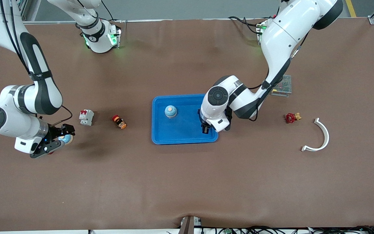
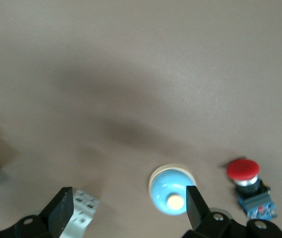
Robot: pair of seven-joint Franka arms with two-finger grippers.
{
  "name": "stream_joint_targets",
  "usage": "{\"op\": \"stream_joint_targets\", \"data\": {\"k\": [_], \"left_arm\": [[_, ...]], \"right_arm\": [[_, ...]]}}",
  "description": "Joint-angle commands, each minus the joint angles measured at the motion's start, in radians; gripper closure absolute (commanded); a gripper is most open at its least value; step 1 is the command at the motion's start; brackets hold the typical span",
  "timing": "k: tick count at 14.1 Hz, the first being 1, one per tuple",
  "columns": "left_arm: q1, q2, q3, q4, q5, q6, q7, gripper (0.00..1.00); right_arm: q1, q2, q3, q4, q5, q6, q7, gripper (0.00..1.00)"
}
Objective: Place electrolytic capacitor and blue bell in tray
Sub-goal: 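Place the capacitor in the tray while the right gripper grasps the bell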
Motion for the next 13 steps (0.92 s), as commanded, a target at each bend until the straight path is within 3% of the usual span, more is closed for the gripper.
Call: {"op": "stream_joint_targets", "data": {"k": [1,2,4,5,6,7,13], "left_arm": [[-0.019,0.031,0.021,0.026,0.013,0.023,-0.021,1.00],[-0.019,0.034,0.027,0.026,0.013,0.025,-0.021,0.98],[-0.019,0.040,0.027,0.031,0.013,0.025,-0.021,0.69],[-0.019,0.040,0.027,0.042,0.014,0.025,-0.019,0.45],[-0.019,0.039,0.027,0.046,0.014,0.025,-0.016,0.15],[-0.017,0.031,0.027,0.049,0.016,0.025,-0.014,0.00],[0.013,-0.025,0.027,0.120,0.079,-0.045,0.054,0.00]], "right_arm": [[-0.045,0.049,0.020,0.015,-0.021,0.054,-0.072,0.00],[-0.047,0.049,0.020,0.021,-0.022,0.054,-0.080,0.00],[-0.050,0.055,0.018,0.032,-0.039,0.055,-0.095,0.00],[-0.063,0.067,0.020,0.044,-0.058,0.057,-0.101,0.00],[-0.071,0.076,0.020,0.047,-0.067,0.059,-0.104,0.00],[-0.073,0.081,0.020,0.047,-0.071,0.068,-0.118,0.00],[-0.108,0.109,0.021,0.000,-0.068,0.118,-0.204,0.00]]}}
